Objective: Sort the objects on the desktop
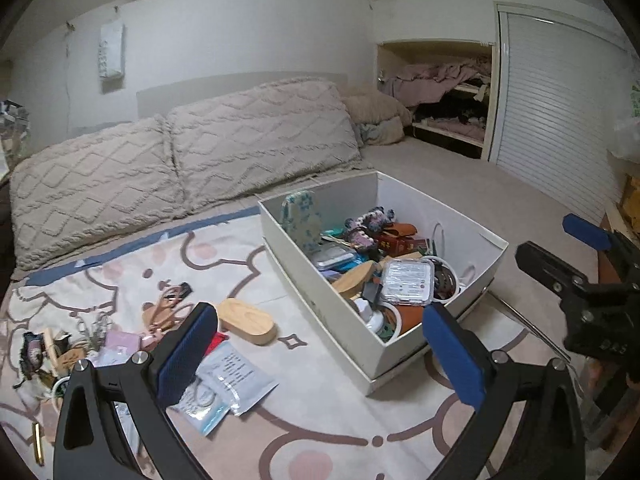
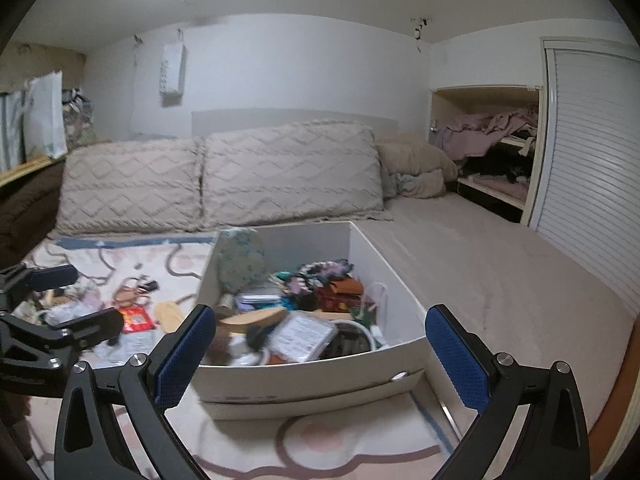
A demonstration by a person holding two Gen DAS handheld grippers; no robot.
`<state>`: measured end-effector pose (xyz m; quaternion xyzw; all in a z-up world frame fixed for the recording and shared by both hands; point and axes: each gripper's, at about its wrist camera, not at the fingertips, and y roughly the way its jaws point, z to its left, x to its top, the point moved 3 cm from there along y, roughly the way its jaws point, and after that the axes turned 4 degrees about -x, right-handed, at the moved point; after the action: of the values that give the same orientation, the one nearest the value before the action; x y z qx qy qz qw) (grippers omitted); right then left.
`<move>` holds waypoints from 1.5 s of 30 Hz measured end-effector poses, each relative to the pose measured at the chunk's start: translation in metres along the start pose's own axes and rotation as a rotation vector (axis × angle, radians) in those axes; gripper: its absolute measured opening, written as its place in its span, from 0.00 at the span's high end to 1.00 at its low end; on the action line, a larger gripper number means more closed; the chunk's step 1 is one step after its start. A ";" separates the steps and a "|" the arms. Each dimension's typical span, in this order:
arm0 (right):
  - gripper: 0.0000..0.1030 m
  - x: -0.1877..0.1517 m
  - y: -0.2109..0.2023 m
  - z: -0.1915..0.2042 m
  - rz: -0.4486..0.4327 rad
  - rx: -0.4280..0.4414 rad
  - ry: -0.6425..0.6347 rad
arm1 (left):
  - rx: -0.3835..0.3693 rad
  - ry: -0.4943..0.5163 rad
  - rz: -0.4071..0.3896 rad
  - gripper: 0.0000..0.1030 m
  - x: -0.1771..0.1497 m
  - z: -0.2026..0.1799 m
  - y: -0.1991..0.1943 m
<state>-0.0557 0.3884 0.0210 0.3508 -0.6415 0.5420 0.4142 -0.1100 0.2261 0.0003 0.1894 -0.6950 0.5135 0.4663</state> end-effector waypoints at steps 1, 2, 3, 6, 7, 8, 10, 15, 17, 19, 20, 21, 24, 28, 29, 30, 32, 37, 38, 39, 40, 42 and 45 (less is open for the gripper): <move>0.00 -0.001 -0.005 0.003 -0.007 0.005 -0.003 | 0.005 0.001 -0.009 0.00 -0.001 0.000 -0.005; 0.00 -0.002 -0.009 0.006 -0.012 0.007 -0.009 | 0.005 0.002 -0.016 0.00 -0.002 0.000 -0.009; 0.00 -0.003 -0.014 0.009 -0.017 0.008 -0.018 | 0.004 0.003 -0.022 0.00 -0.003 0.000 -0.014; 0.00 -0.009 -0.026 0.019 -0.023 0.012 -0.045 | 0.000 0.006 -0.036 0.00 -0.007 -0.001 -0.026; 0.00 -0.011 -0.030 0.021 -0.023 0.017 -0.049 | -0.001 0.009 -0.040 0.00 -0.009 -0.002 -0.030; 0.00 -0.013 -0.034 0.023 -0.024 0.019 -0.049 | -0.003 0.013 -0.047 0.00 -0.010 -0.004 -0.035; 0.00 -0.017 -0.041 0.025 -0.027 0.021 -0.051 | -0.002 0.020 -0.061 0.00 -0.015 -0.006 -0.046; 0.00 -0.025 -0.056 0.029 -0.035 0.014 -0.060 | 0.000 0.012 -0.084 0.00 -0.024 -0.007 -0.067; 0.00 -0.028 -0.063 0.030 -0.036 0.016 -0.061 | 0.004 0.006 -0.091 0.00 -0.027 -0.006 -0.074; 0.00 -0.030 -0.069 0.030 -0.038 0.013 -0.062 | 0.021 0.005 -0.100 0.00 -0.031 -0.005 -0.081; 0.00 -0.032 -0.071 0.030 -0.039 0.012 -0.062 | 0.032 0.004 -0.107 0.00 -0.034 -0.004 -0.084; 0.00 -0.033 -0.074 0.030 -0.039 0.010 -0.061 | 0.039 0.002 -0.112 0.00 -0.036 -0.003 -0.088; 0.00 -0.038 -0.083 0.030 -0.044 0.009 -0.056 | 0.045 -0.005 -0.120 0.00 -0.043 -0.001 -0.099; 0.00 -0.043 -0.096 0.031 -0.057 0.016 -0.049 | 0.057 -0.012 -0.128 0.00 -0.052 0.000 -0.110; 0.00 -0.045 -0.098 0.032 -0.056 0.024 -0.048 | 0.057 -0.018 -0.128 0.00 -0.055 0.000 -0.113; 0.00 -0.046 -0.101 0.032 -0.055 0.030 -0.045 | 0.057 -0.025 -0.128 0.00 -0.057 0.001 -0.115; 0.00 -0.050 -0.105 0.033 -0.050 0.036 -0.044 | 0.061 -0.034 -0.129 0.00 -0.063 0.002 -0.119; 0.00 -0.058 -0.114 0.033 -0.046 0.027 -0.050 | 0.083 -0.033 -0.127 0.00 -0.075 0.003 -0.128; 0.00 -0.059 -0.115 0.032 -0.047 0.027 -0.046 | 0.081 -0.035 -0.125 0.00 -0.077 0.003 -0.129; 0.00 -0.061 -0.117 0.031 -0.051 0.025 -0.039 | 0.081 -0.037 -0.123 0.00 -0.080 0.004 -0.130; 0.00 -0.062 -0.119 0.030 -0.056 0.024 -0.033 | 0.084 -0.038 -0.121 0.00 -0.082 0.003 -0.131; 0.00 -0.064 -0.123 0.029 -0.057 0.026 -0.025 | 0.090 -0.037 -0.117 0.00 -0.087 0.002 -0.133; 0.00 -0.068 -0.126 0.027 -0.054 0.026 -0.025 | 0.077 -0.046 -0.108 0.00 -0.092 0.001 -0.134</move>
<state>0.0817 0.3410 0.0080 0.3801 -0.6298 0.5345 0.4161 0.0345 0.1517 -0.0052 0.2561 -0.6742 0.5095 0.4694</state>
